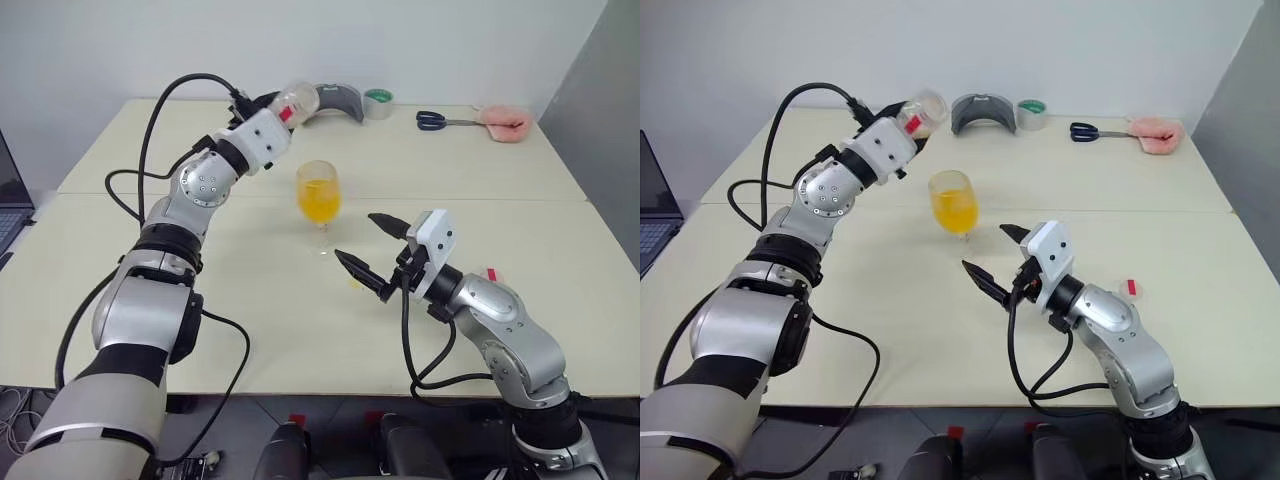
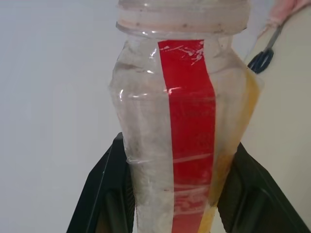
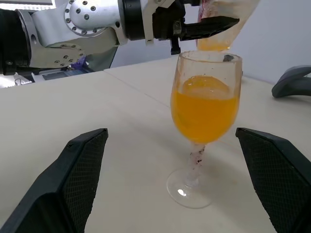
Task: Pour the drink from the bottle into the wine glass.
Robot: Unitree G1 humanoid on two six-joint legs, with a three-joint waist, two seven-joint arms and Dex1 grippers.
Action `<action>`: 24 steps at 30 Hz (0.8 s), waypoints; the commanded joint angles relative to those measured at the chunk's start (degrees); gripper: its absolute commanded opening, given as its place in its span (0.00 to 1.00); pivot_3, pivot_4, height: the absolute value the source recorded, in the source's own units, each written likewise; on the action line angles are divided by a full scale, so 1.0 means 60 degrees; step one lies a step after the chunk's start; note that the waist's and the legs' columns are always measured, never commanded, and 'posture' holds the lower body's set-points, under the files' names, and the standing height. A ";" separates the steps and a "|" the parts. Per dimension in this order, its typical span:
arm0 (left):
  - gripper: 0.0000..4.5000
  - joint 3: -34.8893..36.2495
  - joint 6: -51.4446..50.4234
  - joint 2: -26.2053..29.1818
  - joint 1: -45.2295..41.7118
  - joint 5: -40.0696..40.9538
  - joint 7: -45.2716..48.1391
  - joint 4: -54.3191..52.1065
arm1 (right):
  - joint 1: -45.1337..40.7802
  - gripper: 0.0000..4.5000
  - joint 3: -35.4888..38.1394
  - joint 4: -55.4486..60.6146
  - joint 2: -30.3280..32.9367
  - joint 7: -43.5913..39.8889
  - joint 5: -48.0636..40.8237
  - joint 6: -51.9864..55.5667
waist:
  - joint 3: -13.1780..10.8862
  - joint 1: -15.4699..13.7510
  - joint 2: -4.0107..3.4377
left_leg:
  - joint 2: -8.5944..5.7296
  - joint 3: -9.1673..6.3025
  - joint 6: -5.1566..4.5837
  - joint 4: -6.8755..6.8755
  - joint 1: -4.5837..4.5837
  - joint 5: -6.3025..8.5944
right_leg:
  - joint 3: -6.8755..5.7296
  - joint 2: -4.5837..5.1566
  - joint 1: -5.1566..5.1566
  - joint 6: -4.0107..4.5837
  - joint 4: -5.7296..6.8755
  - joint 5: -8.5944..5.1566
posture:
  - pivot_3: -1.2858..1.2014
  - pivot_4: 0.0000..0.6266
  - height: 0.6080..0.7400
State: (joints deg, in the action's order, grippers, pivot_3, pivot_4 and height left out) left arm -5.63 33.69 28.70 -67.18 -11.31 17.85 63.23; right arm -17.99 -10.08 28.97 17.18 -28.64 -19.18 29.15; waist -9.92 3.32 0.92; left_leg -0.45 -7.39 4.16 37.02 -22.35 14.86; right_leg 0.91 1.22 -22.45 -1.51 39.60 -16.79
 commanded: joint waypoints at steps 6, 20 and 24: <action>0.39 0.2124 -0.4318 0.0204 0.2362 0.2713 0.1015 -0.3738 | -0.0542 1.00 0.0095 0.0769 0.0483 -0.0523 -0.0968 0.1040 | 0.0003 0.0176 0.0001 | 0.0004 0.0004 -0.0003 -0.0002 0.0043 0.0002 | 0.0014 0.0000 0.0006 0.0001 0.0045 -0.0001 | 0.52 0.24 1.00; 0.39 0.3540 -0.7908 0.0182 0.4935 0.4220 0.0664 -0.6263 | -0.1807 1.00 -0.0971 -0.0060 0.0578 -0.1085 -0.0516 0.1394 | 0.0010 0.0193 0.0012 | 0.0002 -0.0011 -0.0007 -0.0001 0.0052 0.0004 | 0.0010 0.0003 0.0014 0.0003 0.0050 -0.0001 | 0.52 0.24 1.00; 0.39 0.3634 -0.7661 0.0209 0.5307 0.4424 0.1175 -0.6030 | -0.1864 1.00 -0.1160 -0.0067 0.0393 -0.1135 -0.0447 0.1351 | 0.0012 0.0164 0.0014 | 0.0003 -0.0004 -0.0006 -0.0003 0.0055 0.0004 | 0.0012 0.0007 0.0014 0.0003 0.0048 -0.0001 | 0.52 0.24 1.00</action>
State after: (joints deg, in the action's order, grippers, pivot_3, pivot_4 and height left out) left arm 15.32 -13.18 29.08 -35.65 14.44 23.56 28.60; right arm -28.12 -16.80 27.24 20.05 -34.92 -21.58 38.41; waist -9.85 4.31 1.00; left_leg -0.41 -7.41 4.12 36.99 -21.99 14.88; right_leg 0.97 1.25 -22.37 -1.49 39.89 -16.80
